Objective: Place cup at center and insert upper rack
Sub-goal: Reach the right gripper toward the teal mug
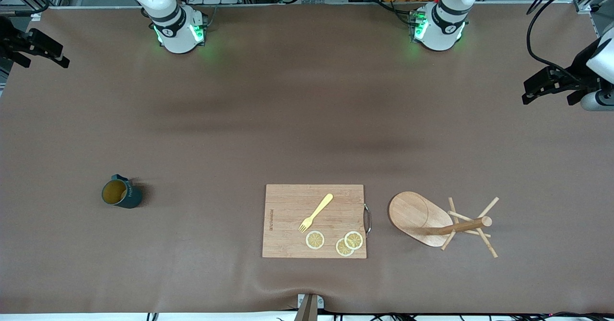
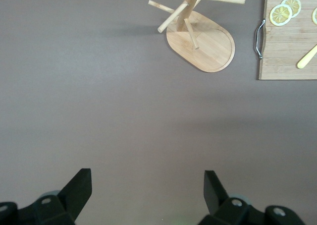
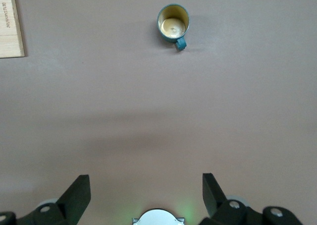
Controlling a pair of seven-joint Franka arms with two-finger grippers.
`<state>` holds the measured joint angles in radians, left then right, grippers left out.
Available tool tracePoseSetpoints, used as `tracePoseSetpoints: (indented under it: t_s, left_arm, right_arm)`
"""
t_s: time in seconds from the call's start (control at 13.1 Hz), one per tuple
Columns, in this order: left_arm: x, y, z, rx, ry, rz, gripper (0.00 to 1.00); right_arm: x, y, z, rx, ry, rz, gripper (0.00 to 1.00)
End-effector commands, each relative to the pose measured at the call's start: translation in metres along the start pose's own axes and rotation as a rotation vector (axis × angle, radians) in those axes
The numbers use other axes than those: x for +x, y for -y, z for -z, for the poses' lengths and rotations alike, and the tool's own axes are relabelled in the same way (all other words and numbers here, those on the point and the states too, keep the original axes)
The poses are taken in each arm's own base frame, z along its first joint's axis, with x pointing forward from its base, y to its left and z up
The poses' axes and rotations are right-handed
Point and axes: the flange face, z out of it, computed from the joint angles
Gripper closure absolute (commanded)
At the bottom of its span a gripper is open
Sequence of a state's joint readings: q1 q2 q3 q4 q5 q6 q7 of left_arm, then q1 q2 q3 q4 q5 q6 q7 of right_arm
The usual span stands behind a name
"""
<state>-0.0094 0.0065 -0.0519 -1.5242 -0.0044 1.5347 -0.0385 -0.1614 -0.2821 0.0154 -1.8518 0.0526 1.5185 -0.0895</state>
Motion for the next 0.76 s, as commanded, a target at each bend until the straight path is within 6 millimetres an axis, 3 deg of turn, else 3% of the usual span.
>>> tracePoseSetpoints:
  t_s: [0.0,0.31,0.69]
  left_arm:
    - [-0.001,-0.003,0.005,-0.006,0.000,0.007,0.00]
    - [0.001,-0.003,0.003,-0.011,0.003,0.005,0.00]
    - [0.002,0.001,-0.002,-0.020,0.009,0.016,0.00]
  right_arm:
    - [0.001,-0.001,-0.002,-0.011,0.002,-0.018,0.00]
    - [0.013,0.001,-0.008,-0.010,-0.007,-0.049,0.00]
    - [0.085,0.005,-0.058,0.049,-0.007,-0.364,0.00]
